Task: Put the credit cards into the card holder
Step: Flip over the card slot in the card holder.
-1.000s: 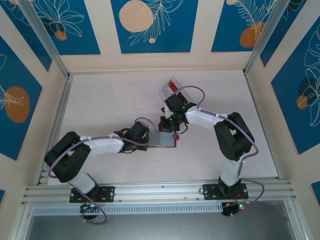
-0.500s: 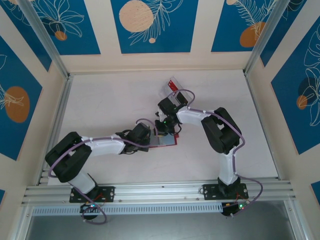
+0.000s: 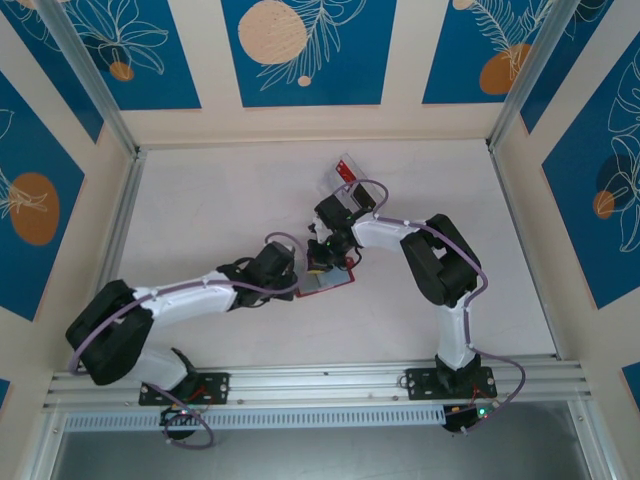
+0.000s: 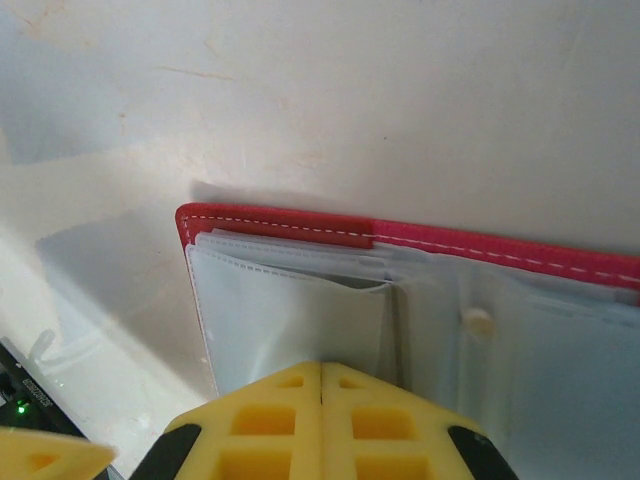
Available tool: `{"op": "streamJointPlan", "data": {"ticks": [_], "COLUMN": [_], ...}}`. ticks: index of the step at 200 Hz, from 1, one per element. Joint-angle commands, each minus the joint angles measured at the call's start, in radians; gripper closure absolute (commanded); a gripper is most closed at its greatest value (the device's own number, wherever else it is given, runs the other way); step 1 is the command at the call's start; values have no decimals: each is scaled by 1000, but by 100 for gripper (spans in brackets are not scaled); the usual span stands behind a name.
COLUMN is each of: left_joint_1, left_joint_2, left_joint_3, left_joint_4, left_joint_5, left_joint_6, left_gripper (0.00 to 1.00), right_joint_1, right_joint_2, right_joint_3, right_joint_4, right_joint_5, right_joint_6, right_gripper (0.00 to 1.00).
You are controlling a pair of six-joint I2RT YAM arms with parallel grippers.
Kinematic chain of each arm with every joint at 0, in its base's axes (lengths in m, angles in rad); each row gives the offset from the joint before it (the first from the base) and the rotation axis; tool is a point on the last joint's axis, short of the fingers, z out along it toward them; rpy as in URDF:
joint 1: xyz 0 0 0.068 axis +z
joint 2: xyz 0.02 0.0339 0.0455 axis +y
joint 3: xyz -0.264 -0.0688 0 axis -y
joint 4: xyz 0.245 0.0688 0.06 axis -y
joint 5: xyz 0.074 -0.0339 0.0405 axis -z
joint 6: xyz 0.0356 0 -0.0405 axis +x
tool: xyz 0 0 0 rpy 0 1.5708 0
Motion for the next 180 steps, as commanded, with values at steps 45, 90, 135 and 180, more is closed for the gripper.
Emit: {"op": "streamJointPlan", "data": {"ticks": [45,90,135,180], "left_joint_1": [29,42,42,42], "left_joint_2": [60,173,245,270], "left_joint_3": [80,127,132,96], "left_joint_4": [-5,22,22,8], "left_joint_5": [98,115,98,61], "left_joint_6": [15,15,21,17], "left_gripper": [76,77,77,80], "right_joint_1": [5,2,-2,-6], "right_joint_2": [16,3,-5,-24], "right_joint_3": [-30,-35,-44,-47], "right_joint_4": [-24,-31,-35,-45], "right_joint_5": [-7,-3,0,7], "right_joint_6": [13,5,-2,-13], "right_gripper": [100,100,100,100]}}
